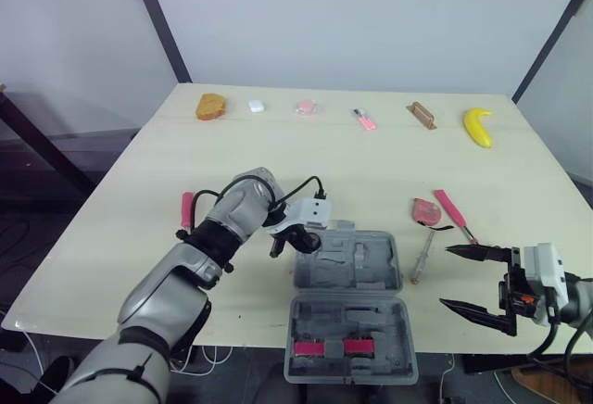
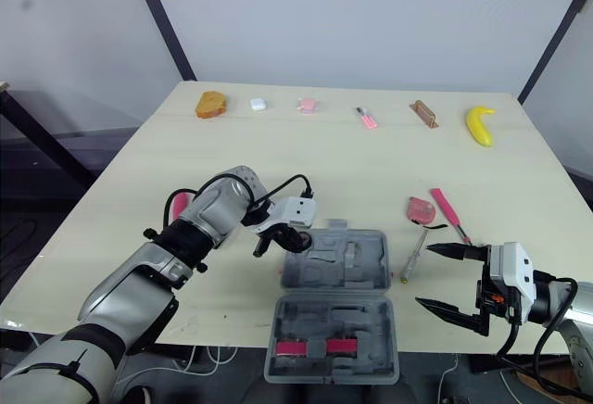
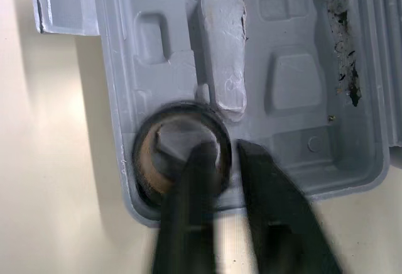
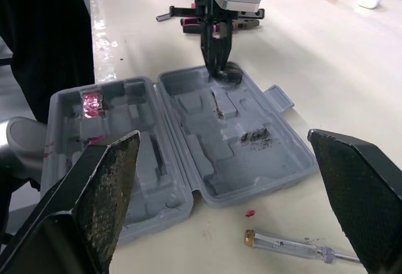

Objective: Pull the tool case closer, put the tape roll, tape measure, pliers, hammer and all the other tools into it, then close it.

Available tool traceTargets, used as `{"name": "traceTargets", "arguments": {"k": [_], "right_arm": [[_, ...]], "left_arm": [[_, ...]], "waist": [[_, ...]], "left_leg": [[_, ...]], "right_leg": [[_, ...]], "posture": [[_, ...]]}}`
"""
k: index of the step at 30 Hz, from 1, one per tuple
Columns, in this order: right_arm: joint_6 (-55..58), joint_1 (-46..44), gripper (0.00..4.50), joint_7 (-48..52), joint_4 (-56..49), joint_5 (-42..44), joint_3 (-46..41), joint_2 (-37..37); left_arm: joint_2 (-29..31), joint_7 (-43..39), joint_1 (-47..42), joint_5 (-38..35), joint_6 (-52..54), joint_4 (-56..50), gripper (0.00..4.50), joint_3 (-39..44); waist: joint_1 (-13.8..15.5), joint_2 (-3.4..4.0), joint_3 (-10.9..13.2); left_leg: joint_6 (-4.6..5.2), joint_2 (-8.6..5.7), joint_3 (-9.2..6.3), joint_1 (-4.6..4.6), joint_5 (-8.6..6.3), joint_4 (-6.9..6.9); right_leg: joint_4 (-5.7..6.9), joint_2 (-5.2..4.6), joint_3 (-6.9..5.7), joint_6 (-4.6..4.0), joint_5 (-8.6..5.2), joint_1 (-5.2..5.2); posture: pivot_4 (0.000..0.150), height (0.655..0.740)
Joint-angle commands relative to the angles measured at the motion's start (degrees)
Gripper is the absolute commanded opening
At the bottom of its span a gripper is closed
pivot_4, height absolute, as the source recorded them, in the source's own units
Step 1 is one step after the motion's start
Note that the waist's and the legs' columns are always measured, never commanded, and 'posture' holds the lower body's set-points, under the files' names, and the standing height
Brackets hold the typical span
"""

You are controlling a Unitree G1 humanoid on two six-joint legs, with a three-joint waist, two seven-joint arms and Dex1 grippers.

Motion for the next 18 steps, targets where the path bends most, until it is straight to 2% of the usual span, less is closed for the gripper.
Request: {"name": "traceTargets", "arguments": {"k": [1, 2, 3, 5, 18], "right_arm": [[-1.3, -0.4, 4.5, 0.0, -0.3, 0.2, -0.3, 0.2], [-1.3, -0.4, 4.5, 0.0, -0.3, 0.1, -0.3, 0.2], [-1.3, -0.4, 4.5, 0.0, -0.2, 0.1, -0.3, 0.2], [-1.2, -0.5, 4.5, -0.1, -0.1, 0.0, -0.3, 0.1], [-1.7, -0.4, 4.5, 0.0, 0.4, 0.0, -0.3, 0.0]], "left_arm": [[-0.1, -0.2, -0.9, -0.2, -0.7, -1.1, 2.59, 0.0], [-0.1, -0.7, -0.8, -0.3, -0.3, -1.5, 3.05, -0.1], [0.0, -0.9, -0.8, -0.2, -0.2, -1.8, 3.7, -0.1], [0.1, -1.0, -0.8, 0.1, -0.3, -2.0, 4.44, -0.3], [1.5, -3.1, -2.0, -1.9, 2.2, -8.4, 4.44, 1.0]], "waist": [[0.0, 0.0, 0.0], [0.0, 0.0, 0.0], [0.0, 0.0, 0.0], [0.0, 0.0, 0.0], [0.0, 0.0, 0.0]], "left_leg": [[0.0, 0.0, 0.0, 0.0, 0.0, 0.0], [0.0, 0.0, 0.0, 0.0, 0.0, 0.0], [0.0, 0.0, -0.01, 0.0, 0.0, 0.0], [0.0, 0.0, 0.0, 0.0, 0.0, 0.0], [0.0, 0.0, 0.0, 0.0, 0.0, 0.0]], "right_leg": [[0.0, 0.0, 0.0, 0.0, 0.0, 0.0], [0.0, 0.0, 0.0, 0.0, 0.0, 0.0], [0.0, 0.0, 0.0, 0.0, 0.0, 0.0], [0.01, 0.0, 0.0, 0.0, 0.0, 0.0], [0.0, 0.0, 0.01, 0.0, 0.0, 0.0]], "posture": [[0.15, 0.74], [0.15, 0.74], [0.15, 0.74], [0.15, 0.74], [0.15, 0.74]]}}
